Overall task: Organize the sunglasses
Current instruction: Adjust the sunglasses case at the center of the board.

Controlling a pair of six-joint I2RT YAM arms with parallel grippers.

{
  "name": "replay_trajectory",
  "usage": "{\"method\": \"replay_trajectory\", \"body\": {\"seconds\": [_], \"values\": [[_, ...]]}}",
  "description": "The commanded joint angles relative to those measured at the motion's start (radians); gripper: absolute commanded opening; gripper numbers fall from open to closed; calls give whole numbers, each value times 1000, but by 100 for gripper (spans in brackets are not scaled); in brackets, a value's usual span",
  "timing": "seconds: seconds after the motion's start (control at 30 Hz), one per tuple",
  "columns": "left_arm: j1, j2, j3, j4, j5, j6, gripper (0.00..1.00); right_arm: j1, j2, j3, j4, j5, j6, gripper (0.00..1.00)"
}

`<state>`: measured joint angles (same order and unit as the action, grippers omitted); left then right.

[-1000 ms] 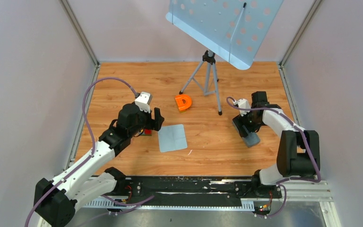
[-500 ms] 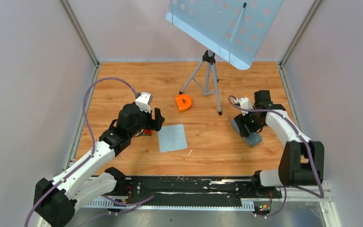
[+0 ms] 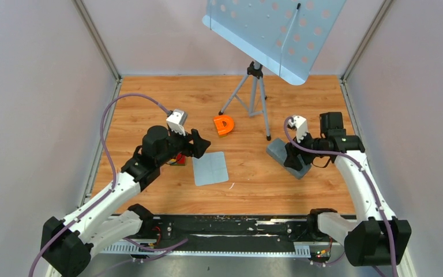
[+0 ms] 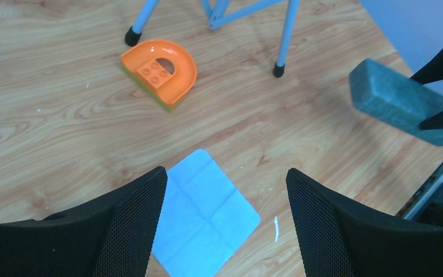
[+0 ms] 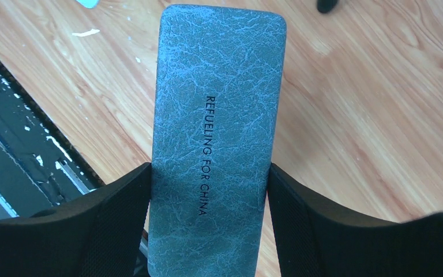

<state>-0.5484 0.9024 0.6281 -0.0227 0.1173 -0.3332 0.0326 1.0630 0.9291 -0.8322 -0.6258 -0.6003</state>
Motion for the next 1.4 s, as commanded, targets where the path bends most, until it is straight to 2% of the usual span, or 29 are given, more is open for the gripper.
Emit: {"method": "replay_trajectory", "body": {"seconds": [0.0, 0.17, 0.37, 0.67, 0.83, 0.93, 1.03, 1.27, 1.37], "values": [[-13, -5, 29, 67, 8, -63, 80, 83, 3, -17, 21, -29, -44, 0], [-14, -36, 48, -20, 14, -38, 80, 157, 74, -115, 110, 98, -156, 0], [-13, -69, 70, -156, -2, 39, 80, 259, 174, -154, 182, 193, -151, 0], [-12, -101, 11, -138, -28, 73, 80, 287, 278, -163, 250, 269, -120, 2], [-13, -114, -25, -113, -32, 73, 81, 289, 337, -167, 255, 305, -109, 13], [-13, -122, -35, -109, -34, 73, 81, 290, 345, -164, 259, 314, -87, 32], [-13, -120, -39, -104, -35, 72, 81, 293, 337, -157, 260, 313, -72, 45], [-12, -103, -38, -96, -34, 71, 81, 299, 373, -133, 260, 306, -67, 56], [-12, -105, -40, -98, -35, 74, 81, 300, 403, -126, 260, 302, -65, 65]]}}
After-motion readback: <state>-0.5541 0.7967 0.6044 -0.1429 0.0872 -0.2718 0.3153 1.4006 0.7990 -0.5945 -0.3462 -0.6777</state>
